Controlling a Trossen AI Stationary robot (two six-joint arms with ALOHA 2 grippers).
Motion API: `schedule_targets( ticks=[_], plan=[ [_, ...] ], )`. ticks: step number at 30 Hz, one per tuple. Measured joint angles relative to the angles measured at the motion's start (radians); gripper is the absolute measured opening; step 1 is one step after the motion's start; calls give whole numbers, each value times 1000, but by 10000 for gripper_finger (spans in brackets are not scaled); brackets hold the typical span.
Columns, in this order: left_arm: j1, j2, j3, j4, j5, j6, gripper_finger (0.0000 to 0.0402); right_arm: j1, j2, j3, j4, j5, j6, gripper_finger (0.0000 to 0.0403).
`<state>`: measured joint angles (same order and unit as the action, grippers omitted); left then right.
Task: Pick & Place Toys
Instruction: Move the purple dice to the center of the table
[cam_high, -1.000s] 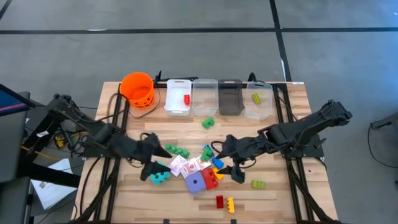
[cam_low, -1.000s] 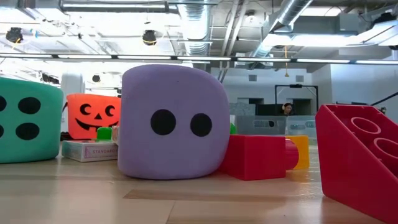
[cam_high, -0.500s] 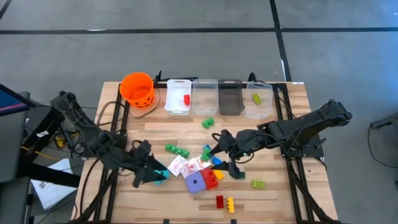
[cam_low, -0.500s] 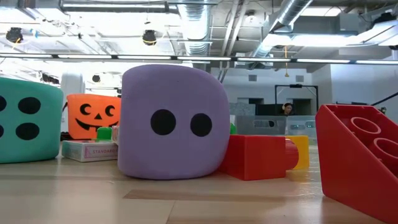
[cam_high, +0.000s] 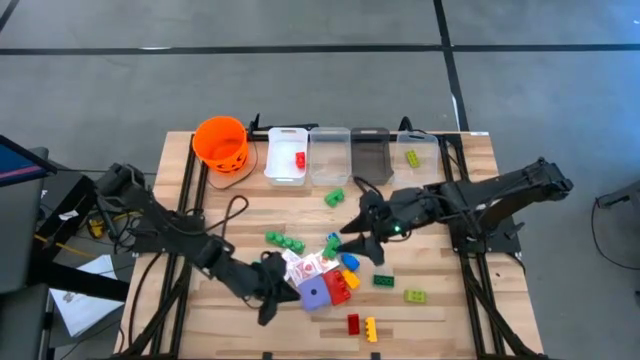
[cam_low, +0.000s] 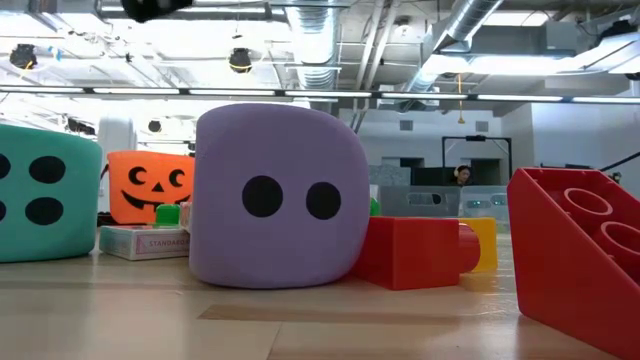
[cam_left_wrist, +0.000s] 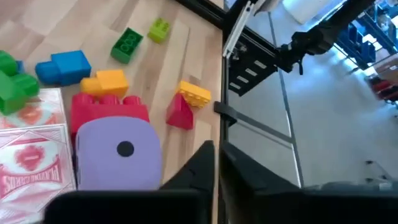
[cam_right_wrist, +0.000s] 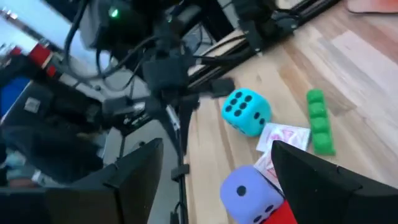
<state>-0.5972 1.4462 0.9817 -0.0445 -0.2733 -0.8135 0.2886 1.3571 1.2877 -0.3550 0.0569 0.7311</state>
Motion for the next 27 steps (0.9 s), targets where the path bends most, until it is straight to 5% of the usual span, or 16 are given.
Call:
schedule_targets(
  ticks=[5, 11, 17, 27],
  plan=[
    [59, 71, 0, 177, 141, -43, 2, 4, 3, 0, -9, -9, 3, 291],
    [97, 193, 1, 361, 156, -105, 0, 20, 5, 0, -19, -12, 3, 291],
    [76, 313, 0, 360, 246, -241, 0, 25, 3, 0, -81, -20, -8, 291],
    [54, 347, 0, 319, 169, -339, 0, 25, 3, 0, -222, -34, -66, 291]
  ],
)
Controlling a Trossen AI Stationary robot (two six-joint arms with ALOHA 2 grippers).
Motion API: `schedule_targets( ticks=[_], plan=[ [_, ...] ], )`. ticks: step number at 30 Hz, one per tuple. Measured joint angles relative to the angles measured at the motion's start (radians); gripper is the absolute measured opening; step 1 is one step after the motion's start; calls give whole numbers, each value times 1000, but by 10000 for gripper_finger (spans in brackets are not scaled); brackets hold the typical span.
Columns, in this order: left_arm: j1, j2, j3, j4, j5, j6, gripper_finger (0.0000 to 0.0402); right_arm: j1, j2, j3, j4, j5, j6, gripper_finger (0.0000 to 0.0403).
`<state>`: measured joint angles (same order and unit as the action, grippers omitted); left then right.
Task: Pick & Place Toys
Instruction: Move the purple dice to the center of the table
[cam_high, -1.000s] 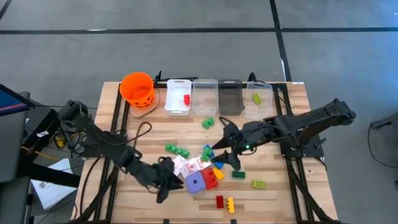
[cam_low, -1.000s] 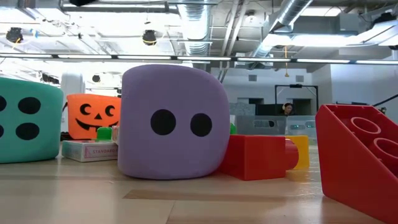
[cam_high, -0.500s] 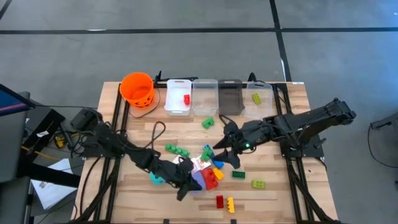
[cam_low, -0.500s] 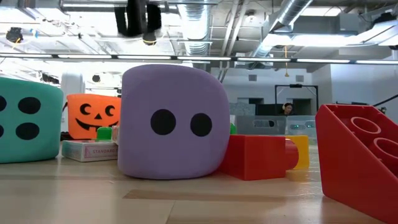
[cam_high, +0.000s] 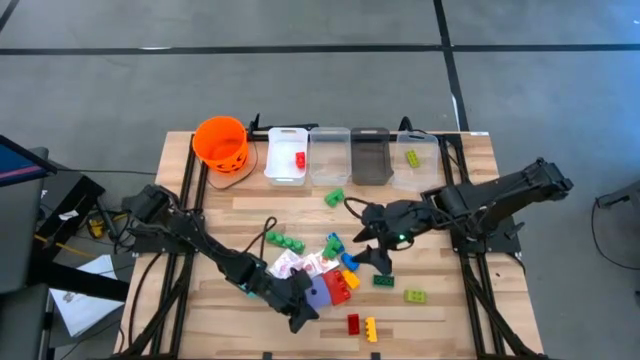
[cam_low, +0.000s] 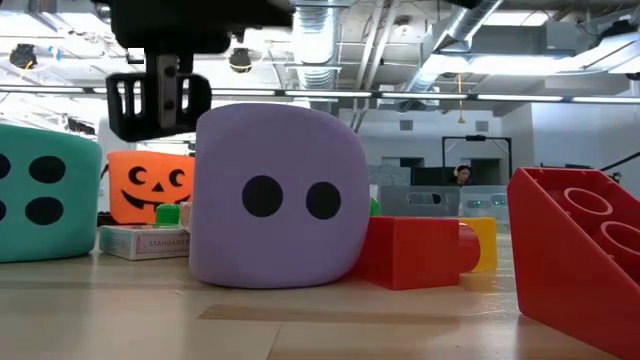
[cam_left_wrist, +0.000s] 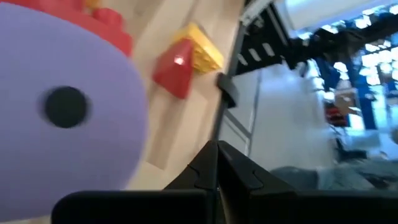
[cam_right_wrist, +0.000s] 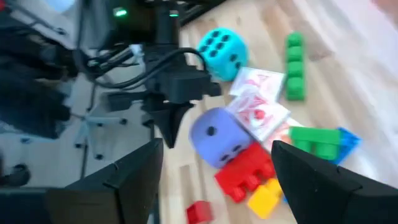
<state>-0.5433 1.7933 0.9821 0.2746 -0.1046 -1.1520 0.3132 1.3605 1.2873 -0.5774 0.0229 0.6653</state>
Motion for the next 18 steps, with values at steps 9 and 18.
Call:
schedule_targets(
  ticks=[9, 18],
  plan=[
    [5, 7, 1, -93, -23, 5, 0, 0, 0, 0, 6, 2, 13, 291],
    [53, 4, 4, -175, -123, 75, 0, -22, 0, 0, 8, 3, 53, 291]
  ],
)
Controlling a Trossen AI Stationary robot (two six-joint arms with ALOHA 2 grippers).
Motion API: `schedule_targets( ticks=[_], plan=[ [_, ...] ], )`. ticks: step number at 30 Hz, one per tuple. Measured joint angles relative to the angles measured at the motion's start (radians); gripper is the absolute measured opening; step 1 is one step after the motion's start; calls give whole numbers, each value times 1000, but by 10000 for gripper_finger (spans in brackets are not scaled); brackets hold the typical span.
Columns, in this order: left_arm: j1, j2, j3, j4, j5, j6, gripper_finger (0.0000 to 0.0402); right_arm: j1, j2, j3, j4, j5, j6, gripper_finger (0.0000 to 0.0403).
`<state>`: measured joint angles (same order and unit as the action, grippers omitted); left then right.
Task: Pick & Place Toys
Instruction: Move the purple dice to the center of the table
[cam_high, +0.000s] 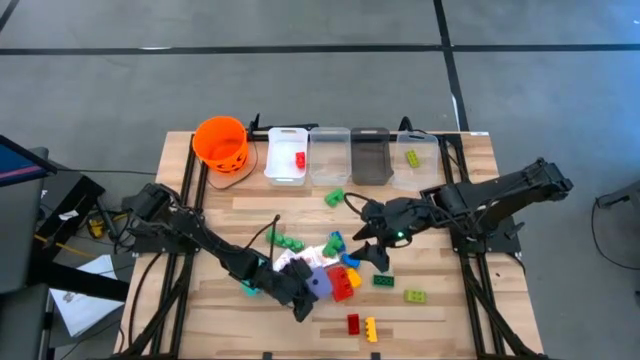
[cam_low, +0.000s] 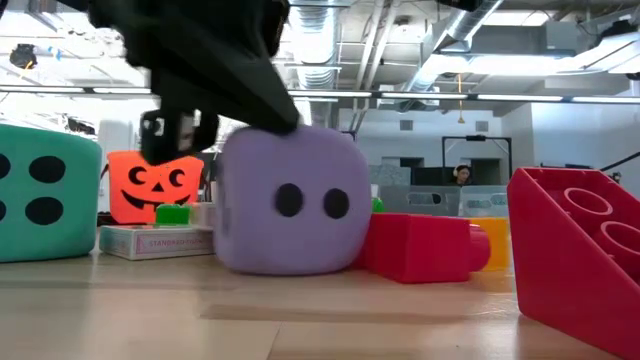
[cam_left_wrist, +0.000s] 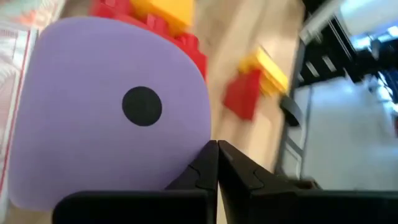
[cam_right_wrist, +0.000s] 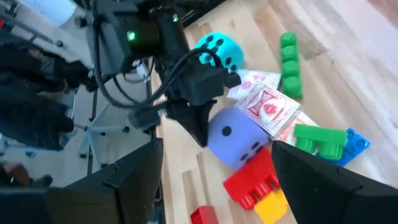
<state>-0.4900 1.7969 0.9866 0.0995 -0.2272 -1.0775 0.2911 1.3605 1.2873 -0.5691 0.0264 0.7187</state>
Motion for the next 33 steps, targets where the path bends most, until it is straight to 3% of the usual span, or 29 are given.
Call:
schedule_targets(
  ticks=[4, 14, 20, 26, 33],
  plan=[
    [47, 0, -1, -9, -54, 37, 0, 0, 0, 0, 1, 0, 7, 291],
    [156, 1, -2, -30, -64, 86, 0, 18, 0, 0, 1, -1, 21, 291],
    [178, 3, -3, -19, -62, 89, 0, 29, 0, 0, 1, 9, 34, 291],
    [185, 8, -9, 55, -56, 249, 0, 30, 0, 0, 1, 23, 33, 291],
    [186, 8, -7, 35, -53, 254, 0, 44, 0, 0, 4, 34, -17, 291]
  ],
)
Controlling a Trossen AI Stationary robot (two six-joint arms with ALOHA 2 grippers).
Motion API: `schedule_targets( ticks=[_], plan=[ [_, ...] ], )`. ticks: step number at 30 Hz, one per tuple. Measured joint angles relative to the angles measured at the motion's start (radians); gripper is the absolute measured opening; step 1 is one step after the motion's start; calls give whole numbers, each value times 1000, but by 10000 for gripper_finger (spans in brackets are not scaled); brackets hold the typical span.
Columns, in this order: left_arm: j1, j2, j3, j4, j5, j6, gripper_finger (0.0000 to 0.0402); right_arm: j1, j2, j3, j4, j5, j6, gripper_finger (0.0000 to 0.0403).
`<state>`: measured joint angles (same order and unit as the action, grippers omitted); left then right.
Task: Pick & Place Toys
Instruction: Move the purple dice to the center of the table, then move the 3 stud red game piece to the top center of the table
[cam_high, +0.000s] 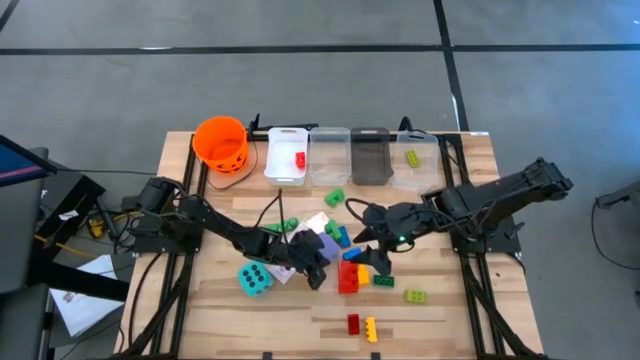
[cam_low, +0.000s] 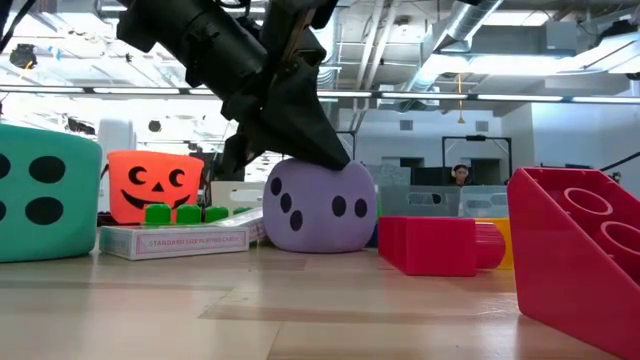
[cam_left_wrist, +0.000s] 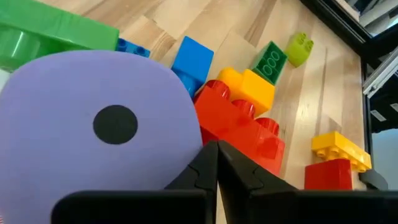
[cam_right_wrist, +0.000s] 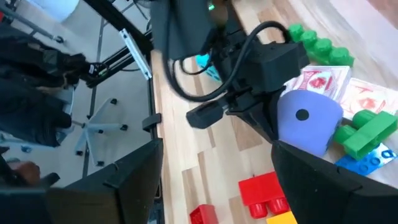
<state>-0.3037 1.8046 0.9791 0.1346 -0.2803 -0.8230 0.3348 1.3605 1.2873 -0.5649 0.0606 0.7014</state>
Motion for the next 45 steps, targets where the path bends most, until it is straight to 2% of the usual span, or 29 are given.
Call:
schedule_targets(
  ticks=[2, 6, 11, 14, 20, 23, 25, 33, 37, 41, 45],
  plan=[
    [2, 0, 0, 41, 32, 0, 0, 8, 0, 0, -1, 2, -3, 291],
    [-15, -3, 2, 218, 170, 17, 0, 20, 0, 0, -3, 12, -4, 291],
    [-76, -3, 22, 257, 195, 34, 0, 26, 0, 0, -3, 19, -2, 291],
    [-111, -3, 104, 163, 193, 90, 0, 26, 0, 0, -3, 22, -3, 291],
    [-134, -5, 392, -206, 171, 356, 0, 29, 0, 0, -6, 23, -18, 291],
    [-109, -6, 490, -415, 155, 397, 0, 33, 0, 0, -7, 23, -23, 291],
    [-91, -6, 518, -494, 158, 395, 0, 41, 0, 0, -7, 23, -23, 291],
    [-55, 9, 509, -511, 296, 313, 0, 72, 0, 0, -26, 38, 3, 291],
    [-59, -50, 510, -495, 370, 312, 0, 92, 0, 0, -45, 38, 6, 291],
    [-81, -162, 512, -520, 377, 323, 0, 119, 0, 0, -40, 43, 6, 287],
    [-99, -298, 512, -557, 277, 322, 0, 141, 27, 1, -3, 77, -3, 254]
  ],
)
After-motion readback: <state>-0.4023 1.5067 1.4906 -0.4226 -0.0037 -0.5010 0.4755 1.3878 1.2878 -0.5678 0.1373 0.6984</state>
